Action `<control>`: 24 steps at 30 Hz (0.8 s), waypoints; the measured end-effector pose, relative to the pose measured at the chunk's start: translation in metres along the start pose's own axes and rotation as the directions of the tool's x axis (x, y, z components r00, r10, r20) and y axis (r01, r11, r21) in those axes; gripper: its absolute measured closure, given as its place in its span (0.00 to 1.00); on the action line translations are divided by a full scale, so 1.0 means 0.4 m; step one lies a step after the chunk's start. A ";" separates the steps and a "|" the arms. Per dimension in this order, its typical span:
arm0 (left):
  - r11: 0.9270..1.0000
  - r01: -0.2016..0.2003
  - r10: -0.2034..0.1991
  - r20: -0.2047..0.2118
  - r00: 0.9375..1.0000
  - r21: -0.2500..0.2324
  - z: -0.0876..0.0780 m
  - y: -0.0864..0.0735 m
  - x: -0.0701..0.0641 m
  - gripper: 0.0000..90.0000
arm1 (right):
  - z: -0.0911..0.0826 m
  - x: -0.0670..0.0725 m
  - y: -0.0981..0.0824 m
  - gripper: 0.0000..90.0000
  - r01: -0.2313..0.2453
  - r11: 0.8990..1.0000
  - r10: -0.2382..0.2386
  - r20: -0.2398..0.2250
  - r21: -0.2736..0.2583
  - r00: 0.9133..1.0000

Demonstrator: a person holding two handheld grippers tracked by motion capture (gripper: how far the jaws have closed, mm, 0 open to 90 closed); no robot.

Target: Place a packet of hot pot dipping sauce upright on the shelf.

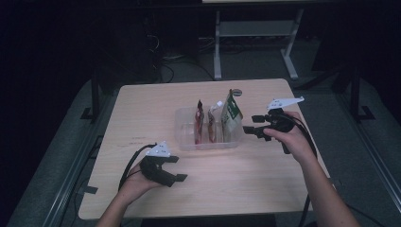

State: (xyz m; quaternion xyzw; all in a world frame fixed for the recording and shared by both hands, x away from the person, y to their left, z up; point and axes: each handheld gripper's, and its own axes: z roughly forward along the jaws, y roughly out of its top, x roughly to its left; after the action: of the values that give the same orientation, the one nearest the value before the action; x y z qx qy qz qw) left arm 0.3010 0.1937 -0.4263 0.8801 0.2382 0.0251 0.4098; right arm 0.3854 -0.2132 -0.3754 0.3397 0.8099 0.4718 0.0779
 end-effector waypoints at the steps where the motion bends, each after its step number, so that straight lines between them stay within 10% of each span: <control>1: 1.000 0.001 -0.001 0.001 1.000 -0.004 -0.001 -0.001 0.000 0.24 | -0.005 0.001 -0.008 0.35 0.005 1.000 -0.005 0.000 -0.004 1.000; 24: 0.999 0.041 -0.041 -0.050 0.998 0.004 -0.075 -0.063 -0.003 0.23 | -0.051 0.090 -0.187 0.32 0.035 0.996 -0.037 0.022 0.081 0.999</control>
State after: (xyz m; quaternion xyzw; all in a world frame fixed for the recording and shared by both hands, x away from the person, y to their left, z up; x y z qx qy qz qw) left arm 0.2826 0.2284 -0.4247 0.8752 0.2664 0.0379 0.4020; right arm 0.3134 -0.2294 -0.4183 0.3336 0.8334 0.4330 0.0818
